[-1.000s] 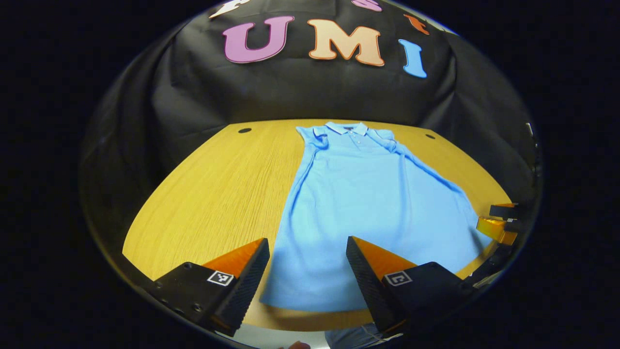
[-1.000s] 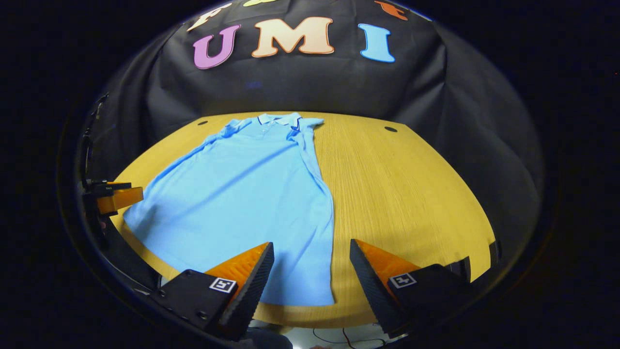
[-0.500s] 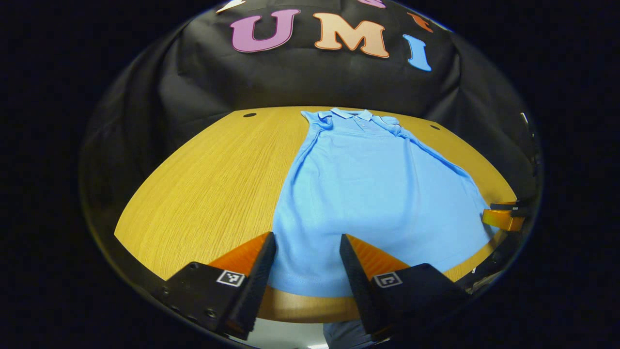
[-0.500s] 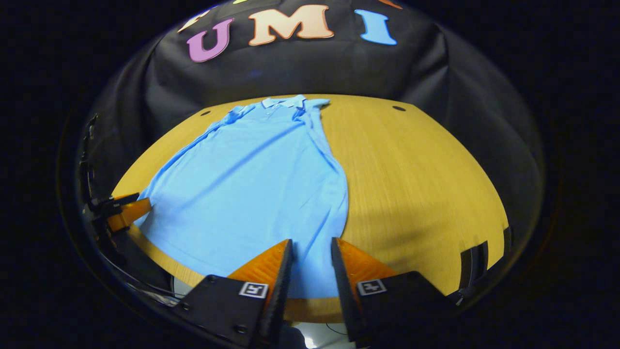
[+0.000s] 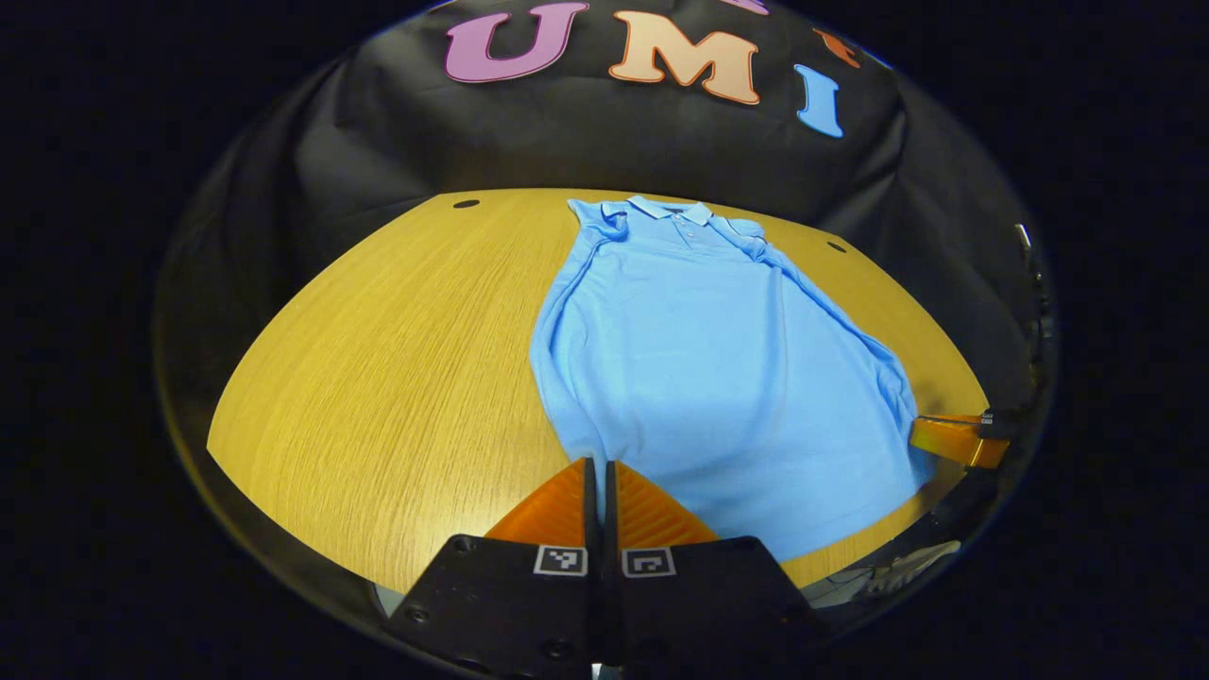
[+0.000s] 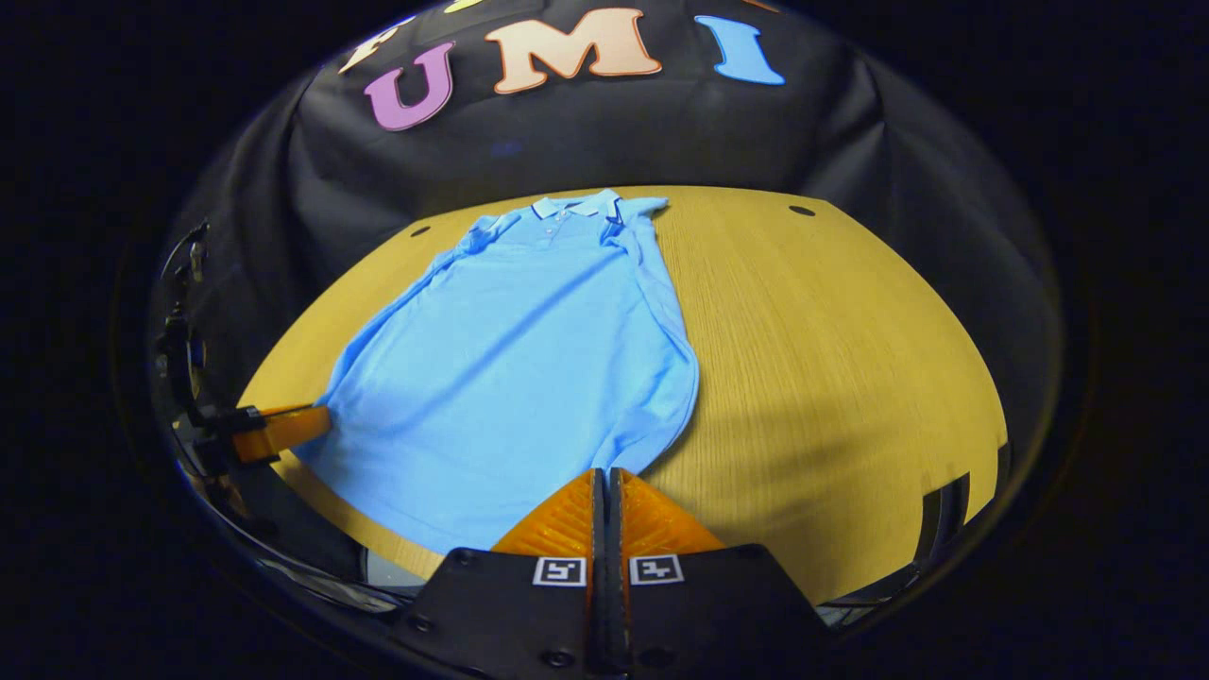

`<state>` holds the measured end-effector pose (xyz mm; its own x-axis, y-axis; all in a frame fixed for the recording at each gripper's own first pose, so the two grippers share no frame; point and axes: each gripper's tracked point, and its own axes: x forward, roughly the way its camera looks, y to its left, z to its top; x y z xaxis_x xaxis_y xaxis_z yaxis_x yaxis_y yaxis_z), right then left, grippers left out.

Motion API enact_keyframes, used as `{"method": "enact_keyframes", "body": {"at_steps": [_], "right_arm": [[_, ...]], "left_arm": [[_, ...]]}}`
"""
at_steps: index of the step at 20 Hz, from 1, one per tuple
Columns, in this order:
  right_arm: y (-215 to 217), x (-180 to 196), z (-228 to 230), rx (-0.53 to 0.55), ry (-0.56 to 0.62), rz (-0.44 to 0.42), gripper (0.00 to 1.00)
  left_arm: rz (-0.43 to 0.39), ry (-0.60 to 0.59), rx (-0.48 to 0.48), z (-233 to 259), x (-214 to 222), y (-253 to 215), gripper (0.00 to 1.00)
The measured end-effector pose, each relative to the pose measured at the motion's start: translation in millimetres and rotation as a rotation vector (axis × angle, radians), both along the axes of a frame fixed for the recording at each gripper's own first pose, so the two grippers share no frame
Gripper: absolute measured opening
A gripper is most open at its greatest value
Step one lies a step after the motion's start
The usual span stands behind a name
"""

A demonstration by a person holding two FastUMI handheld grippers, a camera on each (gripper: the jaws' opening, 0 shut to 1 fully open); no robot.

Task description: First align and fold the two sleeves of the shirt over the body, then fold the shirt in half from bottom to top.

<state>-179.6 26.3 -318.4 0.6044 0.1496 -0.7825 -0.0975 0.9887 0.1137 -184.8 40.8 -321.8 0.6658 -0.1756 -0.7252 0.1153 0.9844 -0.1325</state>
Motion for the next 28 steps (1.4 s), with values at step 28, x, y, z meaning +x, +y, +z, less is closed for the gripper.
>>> {"method": "enact_keyframes", "body": {"at_steps": [28], "right_arm": [[22.5, 358.1, 56.1, 0.031, -0.318, -0.103, 0.02]], "left_arm": [[-0.025, -0.190, -0.068, 64.7, 352.1, -1.6, 0.00]]}}
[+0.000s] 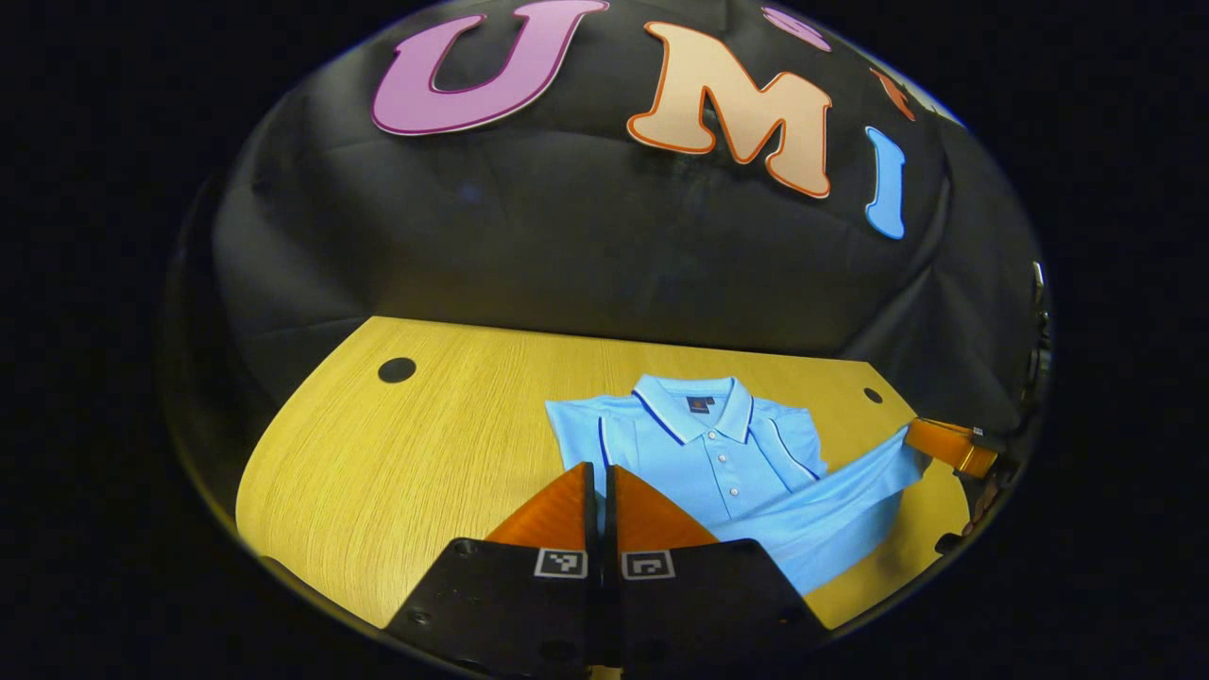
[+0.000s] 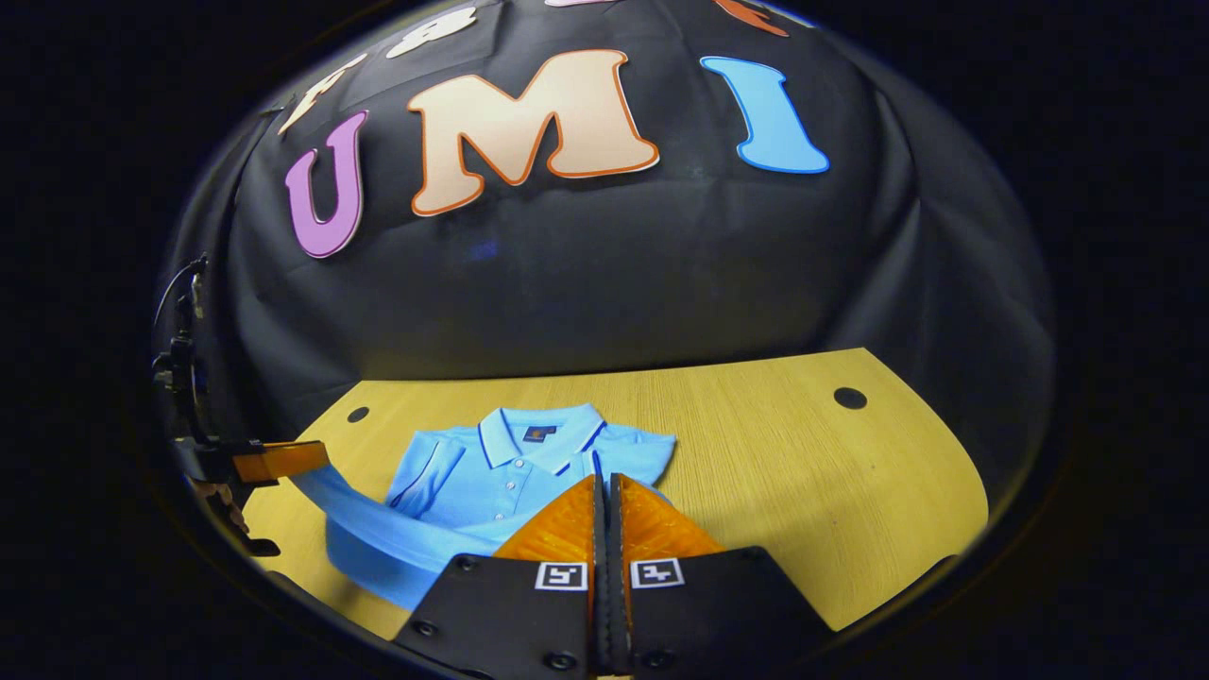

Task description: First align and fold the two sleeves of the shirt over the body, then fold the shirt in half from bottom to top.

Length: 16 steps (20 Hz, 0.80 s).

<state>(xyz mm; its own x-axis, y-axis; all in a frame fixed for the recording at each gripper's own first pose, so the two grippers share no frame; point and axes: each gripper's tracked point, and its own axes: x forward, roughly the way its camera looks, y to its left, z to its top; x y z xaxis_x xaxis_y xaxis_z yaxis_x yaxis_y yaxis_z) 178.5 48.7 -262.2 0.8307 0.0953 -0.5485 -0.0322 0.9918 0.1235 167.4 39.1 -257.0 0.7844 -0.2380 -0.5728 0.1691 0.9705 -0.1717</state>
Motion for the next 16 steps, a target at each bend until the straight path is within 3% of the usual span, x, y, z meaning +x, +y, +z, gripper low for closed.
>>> {"method": "enact_keyframes", "body": {"at_steps": [5, 11, 13, 14, 16], "right_arm": [[-1.5, 47.7, -28.2, -0.007, 0.010, -0.028, 0.02], [-7.7, 65.4, -84.1, -0.077, 0.084, -0.045, 0.02], [-6.9, 68.6, -85.0, -0.095, 0.069, -0.044, 0.10], [-4.5, 69.0, -77.7, -0.097, 0.045, -0.033, 0.28], [-2.1, 71.5, -61.2, -0.103, -0.014, -0.033, 0.63]], "left_arm": [[-0.015, 0.013, 0.037, -24.6, 44.4, -2.0, 0.00], [-0.003, 0.032, 0.077, -62.4, 77.9, 0.2, 0.00], [-0.010, 0.025, 0.051, -65.8, 82.0, -4.5, 0.02], [-0.013, 0.012, 0.024, -62.6, 81.5, -9.1, 0.12], [-0.004, -0.023, 0.039, -42.7, 80.1, -1.3, 0.67]]}}
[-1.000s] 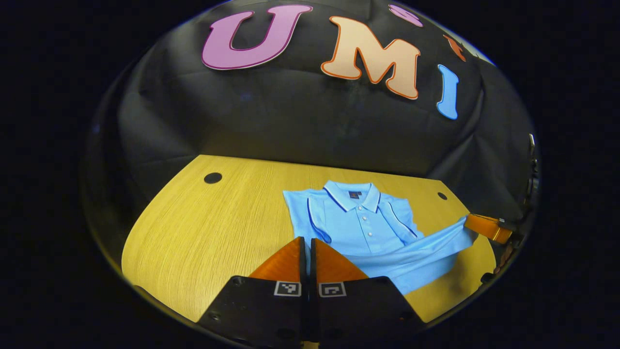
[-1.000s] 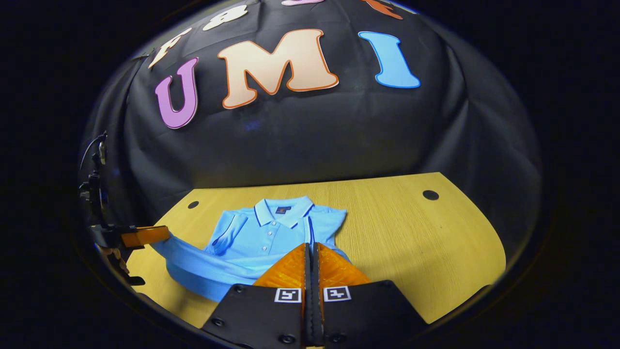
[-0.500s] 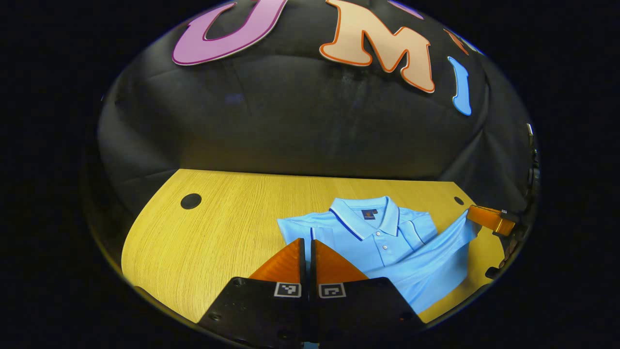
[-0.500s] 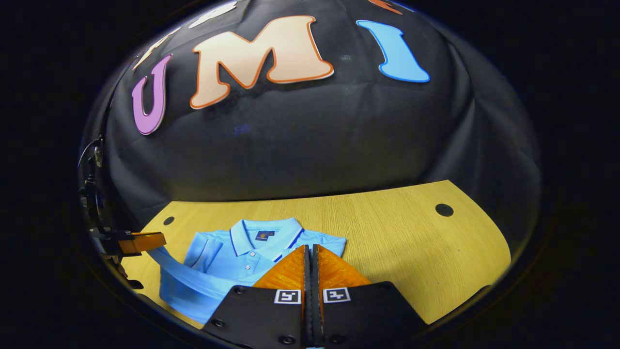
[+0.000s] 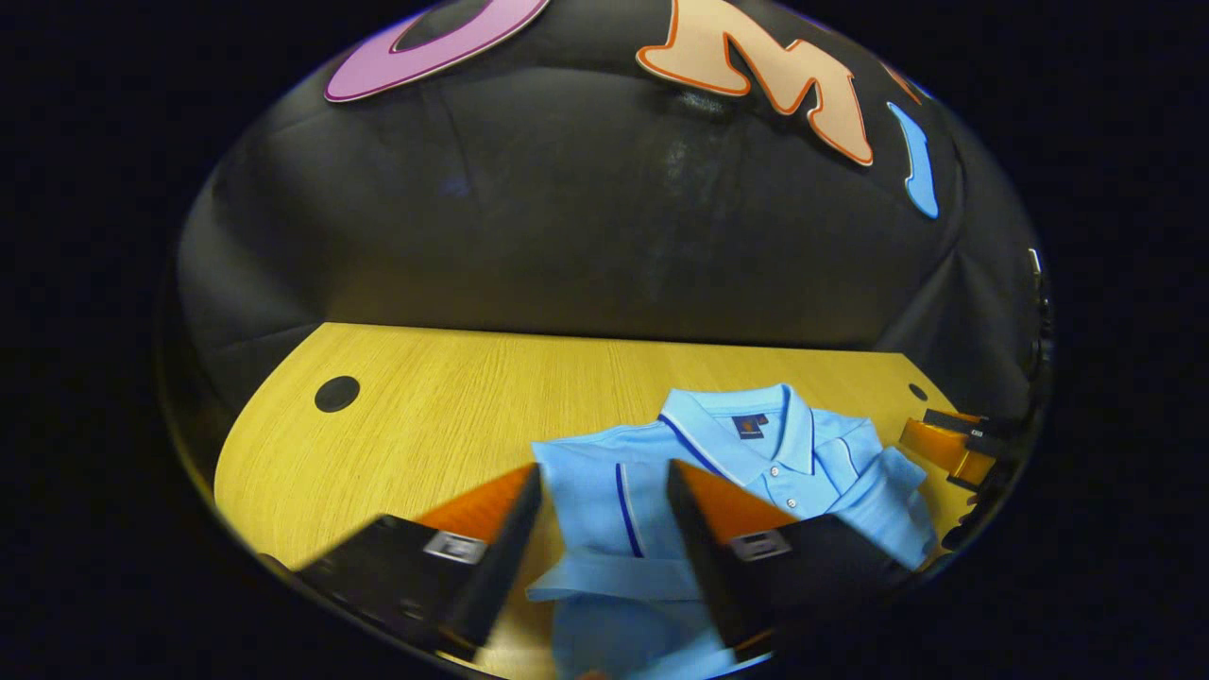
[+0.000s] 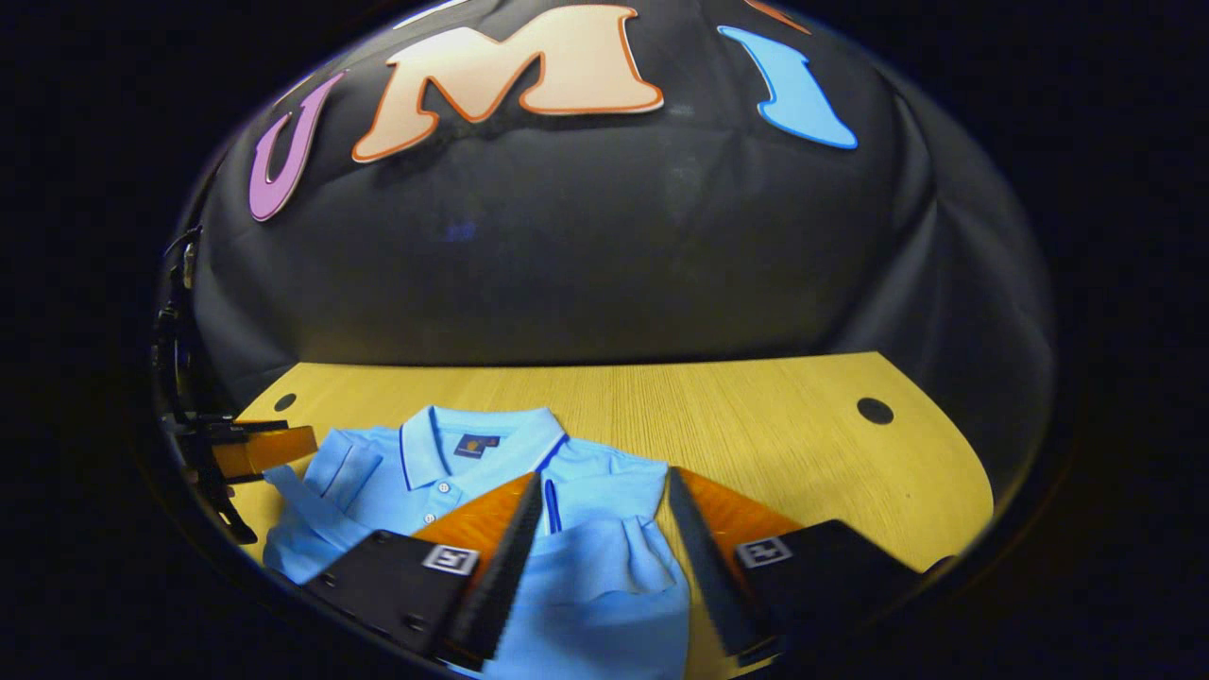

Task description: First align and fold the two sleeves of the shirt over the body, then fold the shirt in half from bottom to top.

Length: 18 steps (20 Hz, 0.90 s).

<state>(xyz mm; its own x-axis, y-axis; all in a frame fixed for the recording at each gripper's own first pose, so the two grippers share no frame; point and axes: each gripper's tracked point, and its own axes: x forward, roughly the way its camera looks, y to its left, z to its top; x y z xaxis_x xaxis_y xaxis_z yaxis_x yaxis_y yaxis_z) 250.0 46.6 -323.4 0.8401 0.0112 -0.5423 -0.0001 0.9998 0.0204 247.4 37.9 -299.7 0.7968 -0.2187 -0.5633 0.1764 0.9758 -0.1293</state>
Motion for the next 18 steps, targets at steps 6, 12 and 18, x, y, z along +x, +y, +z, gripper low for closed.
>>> {"method": "enact_keyframes", "body": {"at_steps": [6, 12, 18], "right_arm": [[4.1, -39.8, 79.9, -0.004, -0.168, -0.001, 0.98], [6.0, -114.2, 163.3, -0.025, -0.306, 0.040, 0.98], [2.9, -190.3, 204.5, 0.000, -0.360, 0.041, 0.99]], "left_arm": [[0.020, -0.168, -0.002, 67.8, -25.7, -7.2, 0.96], [0.008, -0.302, 0.014, 146.9, -97.7, -17.7, 0.96], [-0.017, -0.380, 0.025, 190.2, -174.8, -28.7, 0.95]]}}
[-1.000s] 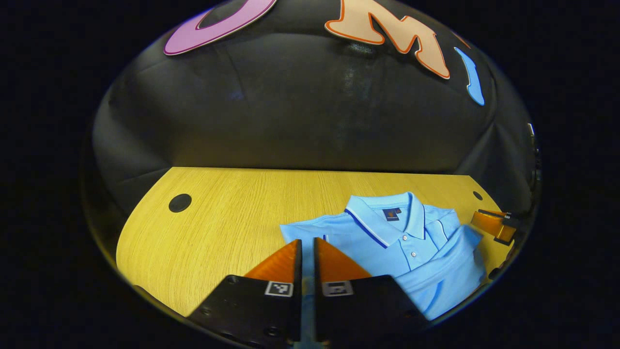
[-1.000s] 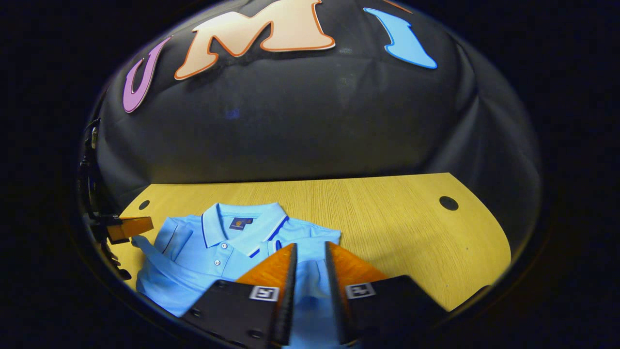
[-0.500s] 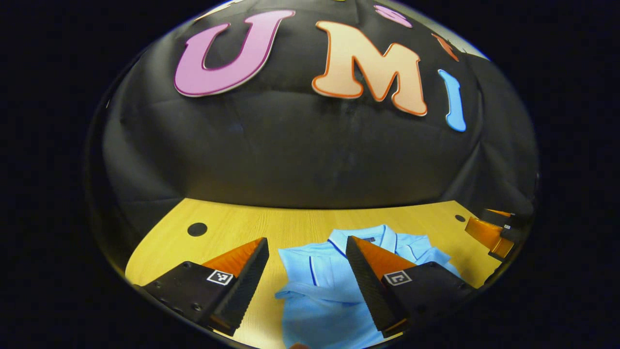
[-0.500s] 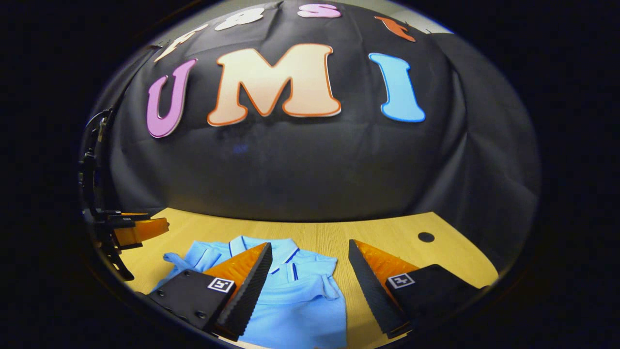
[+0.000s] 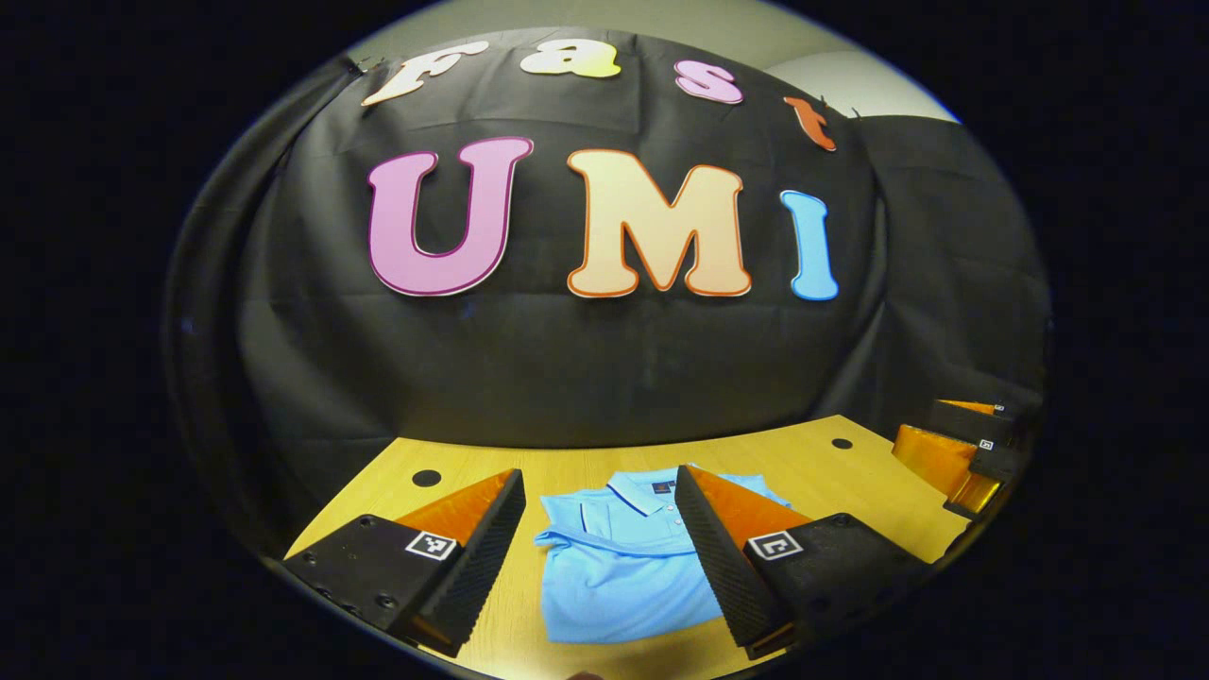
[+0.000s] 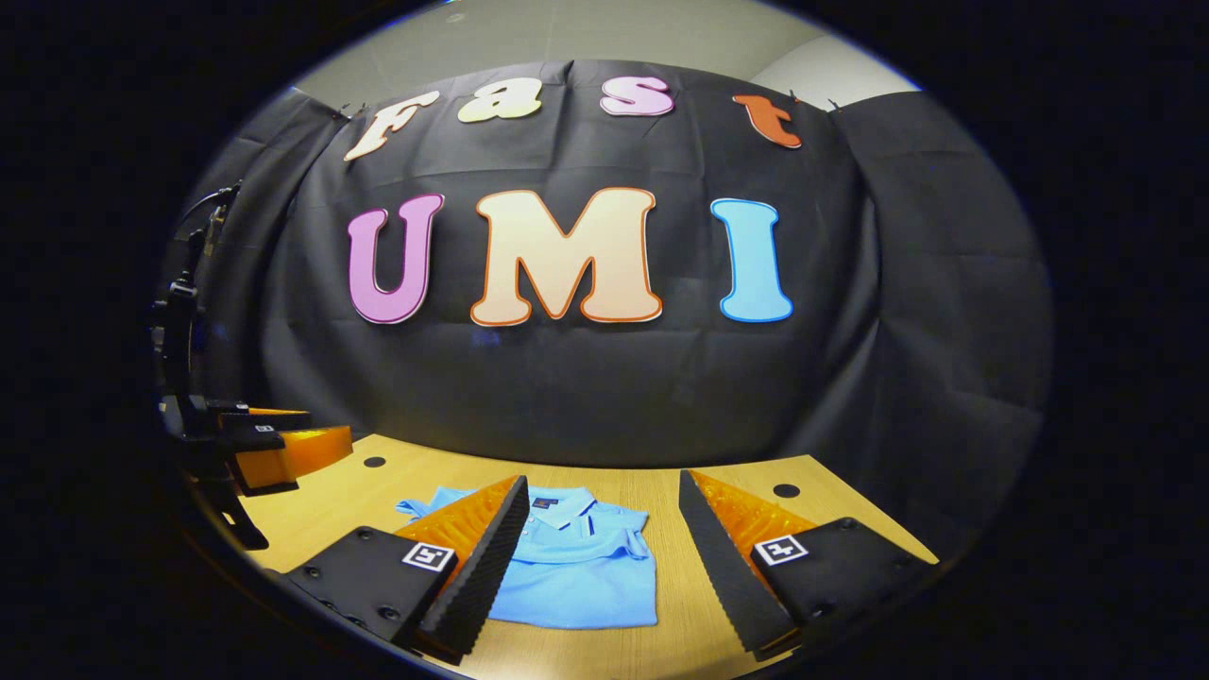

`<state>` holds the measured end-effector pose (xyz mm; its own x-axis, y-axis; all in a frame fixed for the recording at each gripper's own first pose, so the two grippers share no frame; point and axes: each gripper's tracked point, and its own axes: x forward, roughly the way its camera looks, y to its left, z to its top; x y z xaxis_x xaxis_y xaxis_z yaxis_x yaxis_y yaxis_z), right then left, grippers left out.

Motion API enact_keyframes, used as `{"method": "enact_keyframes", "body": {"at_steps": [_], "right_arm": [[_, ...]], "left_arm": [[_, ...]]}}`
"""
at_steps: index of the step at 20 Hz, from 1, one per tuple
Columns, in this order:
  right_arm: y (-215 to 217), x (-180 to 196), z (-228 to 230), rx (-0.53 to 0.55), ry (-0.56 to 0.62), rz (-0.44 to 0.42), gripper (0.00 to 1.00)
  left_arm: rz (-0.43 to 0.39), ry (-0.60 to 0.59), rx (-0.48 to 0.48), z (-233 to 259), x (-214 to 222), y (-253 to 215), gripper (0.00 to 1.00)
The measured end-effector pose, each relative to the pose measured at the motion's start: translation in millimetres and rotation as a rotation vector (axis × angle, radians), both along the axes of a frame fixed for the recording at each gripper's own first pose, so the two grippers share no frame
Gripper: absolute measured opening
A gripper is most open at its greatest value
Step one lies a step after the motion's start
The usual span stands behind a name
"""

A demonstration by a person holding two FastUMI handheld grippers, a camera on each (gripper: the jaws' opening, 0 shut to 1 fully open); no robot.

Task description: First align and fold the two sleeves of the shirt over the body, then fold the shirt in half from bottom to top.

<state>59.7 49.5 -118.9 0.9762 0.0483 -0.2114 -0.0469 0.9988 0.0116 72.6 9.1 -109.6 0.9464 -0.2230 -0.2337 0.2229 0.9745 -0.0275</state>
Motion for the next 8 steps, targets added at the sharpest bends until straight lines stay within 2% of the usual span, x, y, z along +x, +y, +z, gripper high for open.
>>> {"method": "enact_keyframes", "body": {"at_steps": [4, 8], "right_arm": [[-0.6, -31.0, 14.6, 0.014, -0.015, 0.007, 0.99], [1.4, -36.6, 24.5, 0.011, -0.034, 0.020, 0.99]], "left_arm": [[0.000, -0.020, 0.005, 12.9, -30.6, -0.4, 0.95], [0.016, -0.027, -0.015, 20.4, -44.5, 3.0, 0.95]]}}
